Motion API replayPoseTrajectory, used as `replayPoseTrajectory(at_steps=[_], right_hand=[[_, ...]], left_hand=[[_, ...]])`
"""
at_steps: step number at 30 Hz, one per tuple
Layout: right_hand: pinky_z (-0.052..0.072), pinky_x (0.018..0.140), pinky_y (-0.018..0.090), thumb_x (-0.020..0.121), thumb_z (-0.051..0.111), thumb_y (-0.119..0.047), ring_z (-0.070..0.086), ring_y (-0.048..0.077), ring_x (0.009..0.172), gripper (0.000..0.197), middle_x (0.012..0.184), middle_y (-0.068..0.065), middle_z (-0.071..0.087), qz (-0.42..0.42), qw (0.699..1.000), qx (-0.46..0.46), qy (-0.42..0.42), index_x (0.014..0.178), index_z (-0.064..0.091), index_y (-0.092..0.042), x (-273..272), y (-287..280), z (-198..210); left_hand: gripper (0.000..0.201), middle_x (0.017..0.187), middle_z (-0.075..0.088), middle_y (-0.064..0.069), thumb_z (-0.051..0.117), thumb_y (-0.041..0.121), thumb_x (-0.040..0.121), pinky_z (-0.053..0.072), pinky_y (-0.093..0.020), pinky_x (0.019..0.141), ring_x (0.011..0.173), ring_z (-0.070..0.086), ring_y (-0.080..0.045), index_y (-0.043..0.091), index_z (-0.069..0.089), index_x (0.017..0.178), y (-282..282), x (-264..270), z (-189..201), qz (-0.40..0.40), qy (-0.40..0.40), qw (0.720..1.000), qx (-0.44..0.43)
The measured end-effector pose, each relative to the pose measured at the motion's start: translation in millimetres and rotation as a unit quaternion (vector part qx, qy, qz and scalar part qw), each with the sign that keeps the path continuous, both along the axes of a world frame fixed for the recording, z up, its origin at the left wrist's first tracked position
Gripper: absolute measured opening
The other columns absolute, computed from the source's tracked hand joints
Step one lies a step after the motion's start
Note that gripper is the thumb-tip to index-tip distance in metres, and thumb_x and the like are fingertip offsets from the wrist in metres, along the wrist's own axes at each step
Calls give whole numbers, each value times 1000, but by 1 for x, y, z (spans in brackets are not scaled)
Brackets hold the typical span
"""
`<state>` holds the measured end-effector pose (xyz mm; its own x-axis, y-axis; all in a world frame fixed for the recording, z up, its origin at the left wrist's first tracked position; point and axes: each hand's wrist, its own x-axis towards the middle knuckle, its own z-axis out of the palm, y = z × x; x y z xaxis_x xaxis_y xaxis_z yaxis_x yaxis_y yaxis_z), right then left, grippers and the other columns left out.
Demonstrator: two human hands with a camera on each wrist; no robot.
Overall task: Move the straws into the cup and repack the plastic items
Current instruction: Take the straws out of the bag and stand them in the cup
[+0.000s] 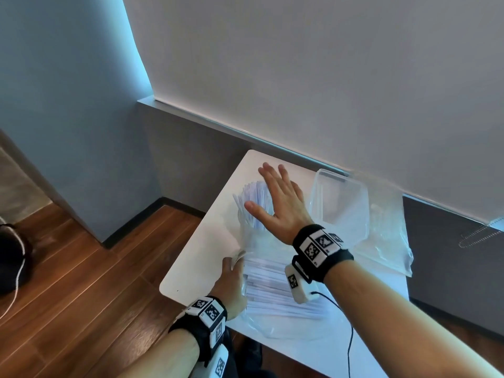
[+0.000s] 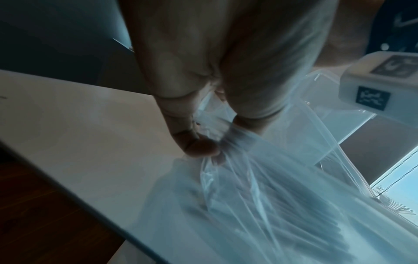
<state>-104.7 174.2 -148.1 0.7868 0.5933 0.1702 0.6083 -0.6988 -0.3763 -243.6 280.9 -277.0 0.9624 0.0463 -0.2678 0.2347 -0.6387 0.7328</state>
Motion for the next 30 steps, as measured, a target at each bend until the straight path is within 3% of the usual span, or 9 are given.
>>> replayPoseTrajectory(at_steps=[4,10,13,15,18,22,25,28,30], right_hand=[[-3,116,57,67,43,-91,-21,28,148,111,162,-12,-16,-34,997,-69,8,154,-1,-38,-10,-5,-19],[20,118,57,59,65,-84,8,28,151,115,163,-10,-5,-14,999,12,26,150,9,-41,20,19,-27],[30,112,53,62,71,-75,21,33,145,101,162,-8,6,5,1000,-1,16,145,21,-47,28,33,-25],[37,108,47,70,74,-62,34,30,136,83,155,-3,26,13,1000,13,11,141,35,-42,29,39,-28],[49,94,43,81,73,-33,55,24,106,46,124,2,58,22,994,106,14,124,58,-24,29,43,-32],[47,79,25,84,66,-14,55,12,84,35,106,-1,60,-36,972,231,27,116,58,-22,36,39,-23],[40,84,15,84,63,-10,51,6,104,55,123,-3,52,-40,972,226,44,132,47,-32,44,31,-14],[43,100,28,93,58,-20,51,15,119,39,135,-4,52,10,995,102,19,131,55,-28,51,26,-21],[44,102,37,97,52,-33,53,20,120,32,135,-7,55,34,999,21,-1,127,60,-27,51,24,-25]], left_hand=[[100,149,12,-1,62,-3,81,32,-19,107,135,40,-20,30,2,154,-2,-1,2,8,5,1000,0],[104,150,8,2,63,-5,81,29,-12,100,133,42,-18,28,-3,154,0,0,2,-2,28,1000,-3],[105,148,9,2,64,-4,81,26,-8,97,133,42,-15,26,-4,154,1,0,1,-7,32,999,-5],[106,147,11,1,65,-4,80,30,-8,98,131,44,-15,26,-4,154,1,1,-2,-8,27,1000,-1],[107,147,11,1,67,-2,79,37,-17,106,131,43,-15,25,-5,154,2,2,-4,-12,31,999,-5],[106,147,11,2,67,-4,79,40,-19,105,131,43,-13,26,-1,154,2,3,-5,-10,25,999,-19],[107,147,11,2,69,-2,79,39,-21,108,132,42,-16,25,-1,155,2,4,-5,-9,28,999,-17],[109,148,10,1,71,-2,79,38,-23,109,133,42,-18,24,-2,155,2,5,-4,-14,33,999,-5],[109,149,9,0,70,-2,79,37,-22,109,133,42,-18,25,-4,154,2,5,-4,-15,31,999,-2]])
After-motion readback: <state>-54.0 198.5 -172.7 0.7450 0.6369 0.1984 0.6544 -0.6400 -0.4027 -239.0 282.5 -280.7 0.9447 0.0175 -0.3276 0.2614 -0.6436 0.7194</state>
